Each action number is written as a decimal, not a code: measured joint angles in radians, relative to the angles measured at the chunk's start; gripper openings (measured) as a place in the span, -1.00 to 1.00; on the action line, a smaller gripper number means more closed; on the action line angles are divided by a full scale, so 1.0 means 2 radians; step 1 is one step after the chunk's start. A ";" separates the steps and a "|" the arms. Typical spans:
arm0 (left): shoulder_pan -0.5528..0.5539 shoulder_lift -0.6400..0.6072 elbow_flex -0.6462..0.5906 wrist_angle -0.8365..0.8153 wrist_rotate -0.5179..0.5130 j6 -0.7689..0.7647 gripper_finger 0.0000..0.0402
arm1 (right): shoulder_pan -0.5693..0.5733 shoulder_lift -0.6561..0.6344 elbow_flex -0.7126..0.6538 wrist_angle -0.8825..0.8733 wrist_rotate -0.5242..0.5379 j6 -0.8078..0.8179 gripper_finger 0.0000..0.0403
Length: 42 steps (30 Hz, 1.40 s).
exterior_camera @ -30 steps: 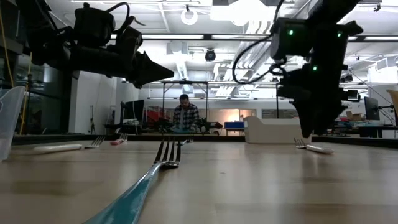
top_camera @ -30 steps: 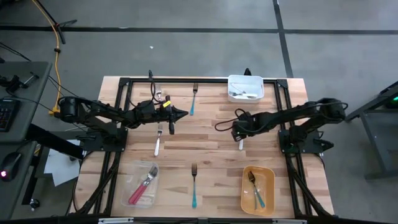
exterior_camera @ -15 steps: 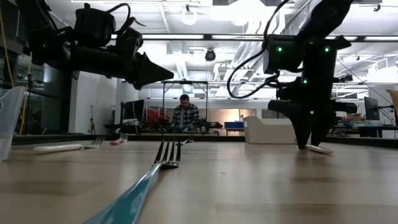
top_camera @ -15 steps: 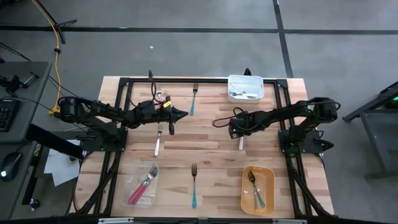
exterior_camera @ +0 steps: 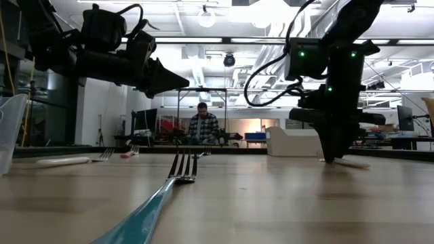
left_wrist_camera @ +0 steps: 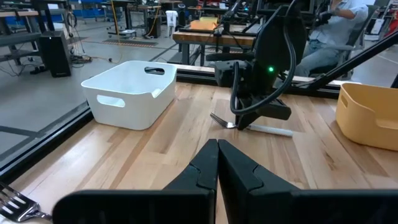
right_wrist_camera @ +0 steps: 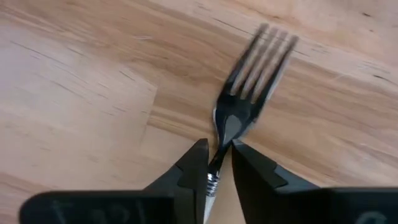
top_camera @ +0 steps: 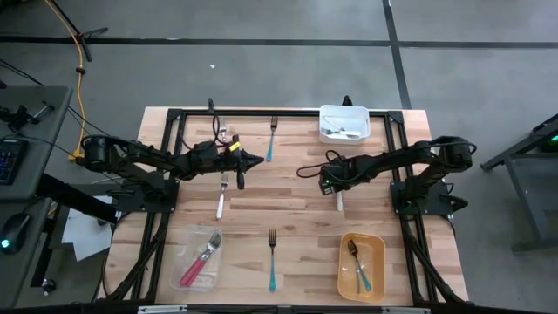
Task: Sort silverware by color (type)
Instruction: Put the middle right white fork into the white bin
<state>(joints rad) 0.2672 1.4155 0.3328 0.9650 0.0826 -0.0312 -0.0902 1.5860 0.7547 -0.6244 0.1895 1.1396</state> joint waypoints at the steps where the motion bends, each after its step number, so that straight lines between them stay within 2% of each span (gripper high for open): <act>1: 0.000 0.000 0.000 -0.001 0.000 0.003 -1.00 | 0.000 0.000 0.000 0.000 -0.001 -0.003 -0.71; 15: 0.000 0.000 0.000 -0.007 -0.001 0.004 -1.00 | -0.005 -0.015 0.006 -0.008 -0.036 -0.090 -0.91; 18: 0.000 0.000 0.000 -0.010 -0.001 0.004 -1.00 | -0.016 -0.031 0.019 -0.006 -0.036 -0.122 -0.93; 25: 0.000 0.000 0.000 -0.011 -0.001 0.004 -1.00 | -0.060 -0.053 0.063 -0.062 -0.022 -0.216 -0.93; 30: 0.000 0.000 0.000 -0.011 -0.001 0.004 -1.00 | -0.112 -0.053 0.124 -0.123 0.013 -0.316 -0.93; 34: 0.000 0.000 0.000 -0.011 -0.001 0.004 -1.00 | -0.166 -0.053 0.176 -0.141 0.043 -0.430 -0.93; 38: 0.000 0.000 0.000 -0.011 -0.002 0.004 -1.00 | -0.224 -0.045 0.207 -0.115 0.044 -0.578 -0.93; 42: 0.000 0.000 0.000 -0.012 -0.003 0.004 -1.00 | -0.281 -0.018 0.218 -0.087 0.016 -0.691 -0.93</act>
<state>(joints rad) 0.2672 1.4155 0.3325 0.9405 0.0761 -0.0227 -0.6527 1.5491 1.1916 -0.7988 0.2219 -0.2427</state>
